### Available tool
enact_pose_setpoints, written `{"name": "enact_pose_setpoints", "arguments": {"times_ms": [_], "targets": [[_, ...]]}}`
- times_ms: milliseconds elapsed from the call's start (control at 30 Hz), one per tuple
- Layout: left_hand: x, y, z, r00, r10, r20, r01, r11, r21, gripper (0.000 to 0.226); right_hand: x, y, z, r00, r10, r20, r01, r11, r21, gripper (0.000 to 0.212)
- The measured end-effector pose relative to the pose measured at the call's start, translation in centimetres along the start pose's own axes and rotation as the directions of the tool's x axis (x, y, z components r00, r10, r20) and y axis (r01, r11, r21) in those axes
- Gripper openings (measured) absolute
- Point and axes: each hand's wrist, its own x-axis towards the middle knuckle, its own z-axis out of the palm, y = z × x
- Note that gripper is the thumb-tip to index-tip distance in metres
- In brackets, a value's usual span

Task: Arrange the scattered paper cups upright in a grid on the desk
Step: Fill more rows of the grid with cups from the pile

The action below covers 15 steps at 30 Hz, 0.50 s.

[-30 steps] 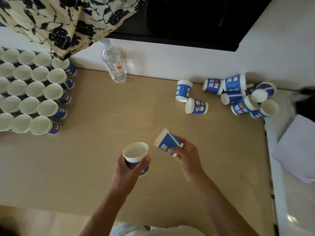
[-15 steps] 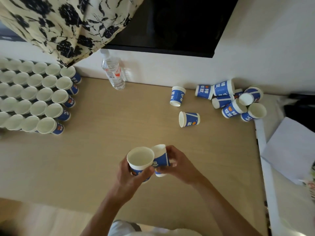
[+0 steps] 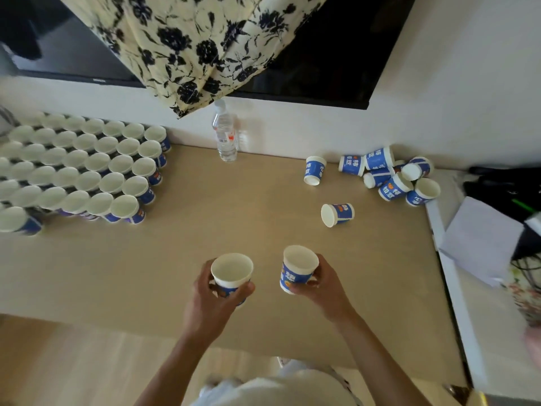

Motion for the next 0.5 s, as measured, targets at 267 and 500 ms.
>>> {"name": "enact_pose_setpoints", "arguments": {"times_ms": [267,500], "targets": [[-4.4,-4.3,-9.5,0.989,0.055,-0.139,-0.06,0.998,-0.031,0.064,-5.3,-0.6,11.0,0.997,-0.036,-0.062,0.039,0.998,0.042,0.064],[-6.9,-6.6,-16.4,0.981,0.053,-0.186,-0.073,0.993,-0.098,0.062,-7.8,0.2,19.4,0.999,-0.043,-0.029,0.043,0.999,0.014,0.057]]}}
